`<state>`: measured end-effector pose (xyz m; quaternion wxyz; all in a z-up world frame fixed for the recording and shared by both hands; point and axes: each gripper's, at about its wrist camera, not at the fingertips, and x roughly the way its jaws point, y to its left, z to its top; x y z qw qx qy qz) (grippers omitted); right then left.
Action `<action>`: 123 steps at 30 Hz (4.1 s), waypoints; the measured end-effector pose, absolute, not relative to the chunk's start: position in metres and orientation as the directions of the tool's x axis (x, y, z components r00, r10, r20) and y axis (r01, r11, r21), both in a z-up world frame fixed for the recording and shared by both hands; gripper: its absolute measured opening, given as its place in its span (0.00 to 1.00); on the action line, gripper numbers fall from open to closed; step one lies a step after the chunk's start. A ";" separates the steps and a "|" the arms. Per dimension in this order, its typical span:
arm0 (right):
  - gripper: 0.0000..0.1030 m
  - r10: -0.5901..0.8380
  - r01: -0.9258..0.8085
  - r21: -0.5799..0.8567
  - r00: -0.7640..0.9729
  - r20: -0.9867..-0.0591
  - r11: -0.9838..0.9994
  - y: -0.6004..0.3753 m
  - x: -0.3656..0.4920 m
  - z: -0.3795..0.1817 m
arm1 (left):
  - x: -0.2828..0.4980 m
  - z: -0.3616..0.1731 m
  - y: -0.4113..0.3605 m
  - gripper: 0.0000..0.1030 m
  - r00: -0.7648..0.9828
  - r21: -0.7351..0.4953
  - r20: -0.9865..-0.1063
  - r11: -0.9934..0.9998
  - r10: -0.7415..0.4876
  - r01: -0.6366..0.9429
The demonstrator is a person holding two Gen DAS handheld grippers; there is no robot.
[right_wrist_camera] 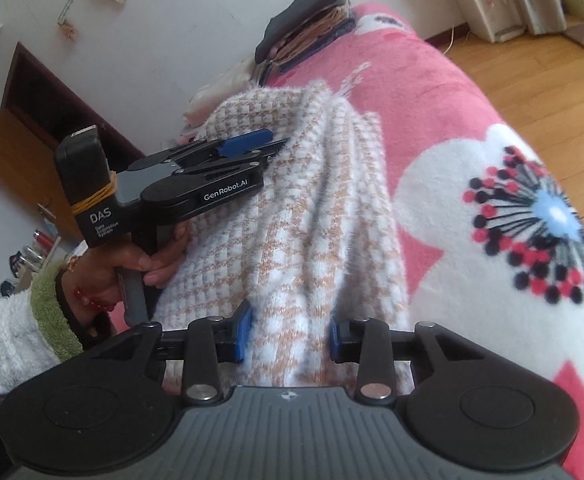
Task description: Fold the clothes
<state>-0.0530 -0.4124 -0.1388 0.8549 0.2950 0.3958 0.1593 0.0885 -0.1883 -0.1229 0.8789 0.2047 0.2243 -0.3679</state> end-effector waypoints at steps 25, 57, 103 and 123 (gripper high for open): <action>0.39 0.274 -0.128 0.285 0.782 -0.560 0.950 -0.430 -0.093 -0.085 | 0.061 -0.134 -0.219 0.36 0.764 0.478 -0.474 0.601 -0.437 0.640; 0.10 0.055 -0.339 -0.193 0.602 -0.797 0.921 -0.317 -0.066 -0.143 | -0.059 -0.122 -0.051 0.66 0.484 -0.022 -0.569 0.600 -0.665 0.800; 0.11 0.056 -0.299 -0.160 0.603 -0.796 0.941 -0.315 -0.064 -0.147 | -0.059 -0.162 -0.068 0.71 0.646 0.083 -0.527 0.723 -0.552 0.686; 0.11 0.049 -0.301 -0.167 0.597 -0.800 0.939 -0.311 -0.063 -0.148 | -0.048 -0.129 0.009 0.75 0.587 0.045 -0.561 0.687 -0.584 0.726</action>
